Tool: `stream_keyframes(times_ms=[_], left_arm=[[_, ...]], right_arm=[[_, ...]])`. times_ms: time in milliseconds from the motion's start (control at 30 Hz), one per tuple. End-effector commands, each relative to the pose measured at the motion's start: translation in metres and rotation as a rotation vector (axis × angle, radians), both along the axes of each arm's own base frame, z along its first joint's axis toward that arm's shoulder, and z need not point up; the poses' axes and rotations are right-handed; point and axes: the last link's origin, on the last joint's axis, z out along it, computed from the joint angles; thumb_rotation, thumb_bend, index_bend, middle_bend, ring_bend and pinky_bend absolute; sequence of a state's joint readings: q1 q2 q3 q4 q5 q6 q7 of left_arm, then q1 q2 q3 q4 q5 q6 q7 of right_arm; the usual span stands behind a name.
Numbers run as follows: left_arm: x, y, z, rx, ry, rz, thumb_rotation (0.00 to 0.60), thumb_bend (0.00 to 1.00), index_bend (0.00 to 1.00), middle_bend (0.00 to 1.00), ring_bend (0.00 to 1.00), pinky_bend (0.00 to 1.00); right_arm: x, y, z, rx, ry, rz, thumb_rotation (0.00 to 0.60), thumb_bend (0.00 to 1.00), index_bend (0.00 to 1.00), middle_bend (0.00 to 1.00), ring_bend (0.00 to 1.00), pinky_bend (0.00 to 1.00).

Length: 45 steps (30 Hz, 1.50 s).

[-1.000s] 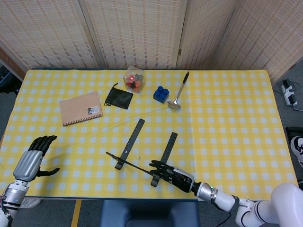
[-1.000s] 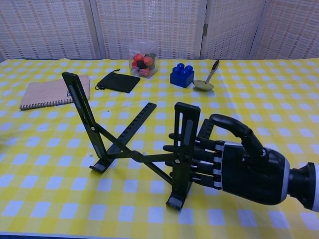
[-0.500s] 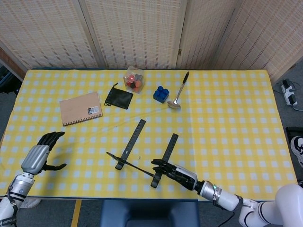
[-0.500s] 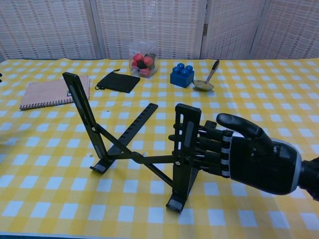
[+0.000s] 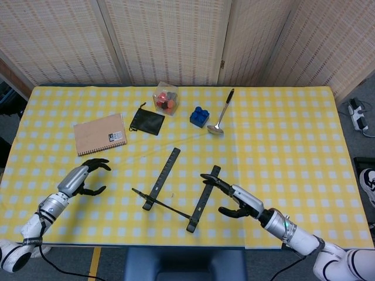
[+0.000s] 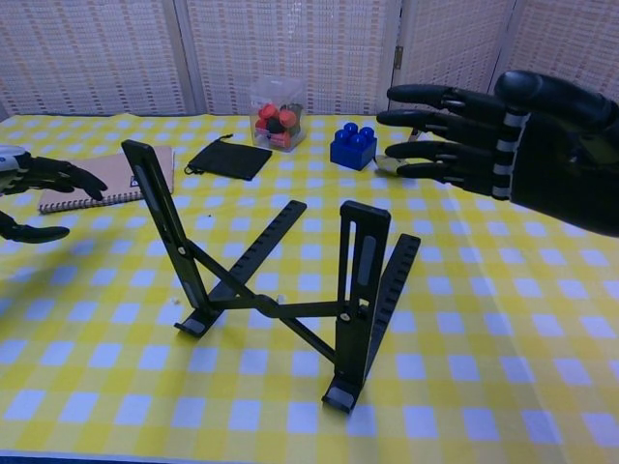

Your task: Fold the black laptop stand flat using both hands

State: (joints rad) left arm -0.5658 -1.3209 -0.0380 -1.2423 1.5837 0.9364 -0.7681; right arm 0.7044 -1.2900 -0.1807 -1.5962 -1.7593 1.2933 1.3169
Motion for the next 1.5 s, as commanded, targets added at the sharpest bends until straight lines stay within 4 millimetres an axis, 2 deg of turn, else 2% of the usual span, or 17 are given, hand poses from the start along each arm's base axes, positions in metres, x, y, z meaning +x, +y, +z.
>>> stream_keyframes(times_ms=[33,433,700,1067,1500], left_arm=[[0.008,0.004,-0.015,-0.048,-0.012,-0.021,0.600,0.38,0.37,0.21,0.14,0.12],[0.038,0.004,-0.060,-0.158,-0.045,-0.098,0.600,0.38,0.40,0.21,0.14,0.05],[0.052,-0.004,-0.072,-0.170,-0.067,-0.135,0.600,0.37,0.38,0.21,0.13,0.04],[0.068,-0.010,-0.094,-0.168,-0.114,-0.138,0.600,0.37,0.46,0.24,0.16,0.04],[0.066,-0.012,-0.103,-0.143,-0.111,-0.113,0.600,0.38,0.54,0.28,0.19,0.06]], right_arm=[[0.000,-0.001,0.002,-0.004,-0.007,-0.017,0.272,0.34,0.00,0.02,0.06,0.00],[-0.010,0.000,-0.005,0.027,0.003,-0.063,0.271,0.34,0.00,0.02,0.06,0.00],[-0.015,0.001,-0.009,0.039,0.004,-0.076,0.270,0.34,0.00,0.02,0.06,0.00],[-0.020,0.001,-0.010,0.047,0.001,-0.089,0.271,0.34,0.00,0.02,0.06,0.00],[-0.024,0.000,-0.010,0.049,-0.003,-0.097,0.270,0.34,0.00,0.02,0.06,0.00]])
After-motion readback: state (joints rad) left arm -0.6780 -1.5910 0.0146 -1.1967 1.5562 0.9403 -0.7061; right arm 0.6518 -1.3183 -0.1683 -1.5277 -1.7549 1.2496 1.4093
